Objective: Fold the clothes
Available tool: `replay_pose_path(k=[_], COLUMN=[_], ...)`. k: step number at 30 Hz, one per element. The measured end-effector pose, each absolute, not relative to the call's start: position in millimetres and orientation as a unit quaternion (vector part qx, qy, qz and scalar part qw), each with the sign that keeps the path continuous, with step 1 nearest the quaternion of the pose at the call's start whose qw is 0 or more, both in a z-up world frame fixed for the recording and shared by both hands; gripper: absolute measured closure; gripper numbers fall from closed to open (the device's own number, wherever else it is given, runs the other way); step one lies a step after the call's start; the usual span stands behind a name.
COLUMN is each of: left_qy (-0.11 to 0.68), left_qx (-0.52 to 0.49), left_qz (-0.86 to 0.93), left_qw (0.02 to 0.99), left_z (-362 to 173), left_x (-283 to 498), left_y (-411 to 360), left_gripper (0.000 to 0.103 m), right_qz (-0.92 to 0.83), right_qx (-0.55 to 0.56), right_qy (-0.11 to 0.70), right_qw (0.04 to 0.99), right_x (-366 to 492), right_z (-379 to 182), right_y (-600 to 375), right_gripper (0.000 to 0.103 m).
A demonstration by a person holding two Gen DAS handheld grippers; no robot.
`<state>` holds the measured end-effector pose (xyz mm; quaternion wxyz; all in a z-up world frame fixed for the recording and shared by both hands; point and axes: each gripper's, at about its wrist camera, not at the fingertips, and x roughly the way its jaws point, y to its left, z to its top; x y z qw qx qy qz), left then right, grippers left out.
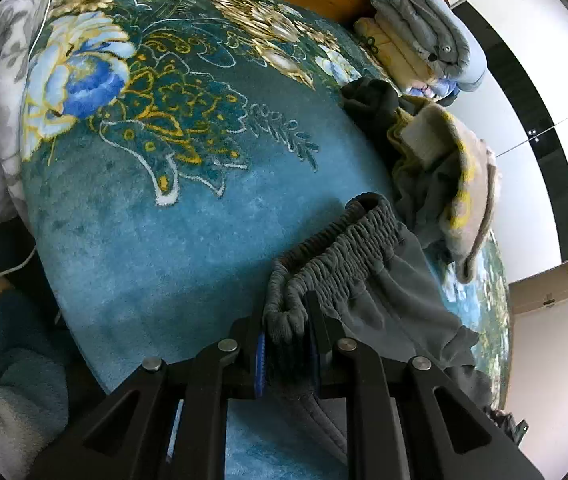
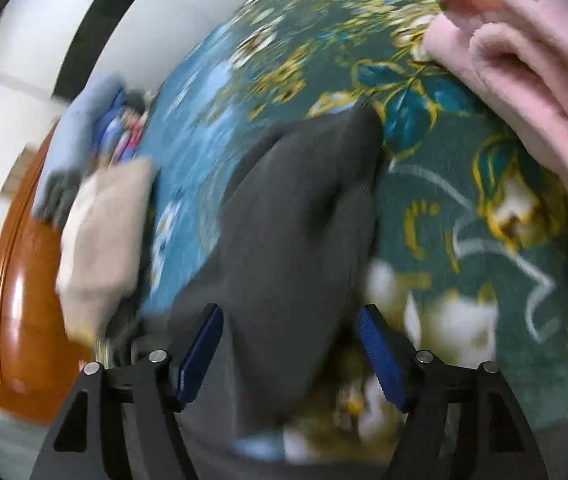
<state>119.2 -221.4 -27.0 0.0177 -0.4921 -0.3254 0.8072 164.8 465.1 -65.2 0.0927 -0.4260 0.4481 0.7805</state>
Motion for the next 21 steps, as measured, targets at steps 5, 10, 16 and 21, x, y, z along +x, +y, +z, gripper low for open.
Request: replay_pose_path(k=[5, 10, 16, 21], left_qy=[-0.314, -0.311, -0.324, -0.337], left_qx=[-0.497, -0.485, -0.498, -0.504], left_qz=[0.809, 0.817, 0.805, 0.795], left_qw=[0.013, 0.016, -0.001, -0.002], left_z=[-22, -19, -36, -40], left_x=[114, 114, 116, 121], left_y=[-217, -215, -218, -222], left_gripper=[0.086, 0.086, 0.085, 0.085], right_qz=[0.789, 0.903, 0.885, 0.843], right_qx=[-0.423, -0.291, -0.342, -0.408], right_qy=[0.434, 0.315, 0.307, 0.329], right_qw=[0.106, 0.019, 0.075, 0.123], right_x=[132, 139, 144, 150], right_z=[-48, 51, 10, -49], right_y=[473, 469, 498, 509], right_gripper=[0.097, 0.098, 0.095, 0.094])
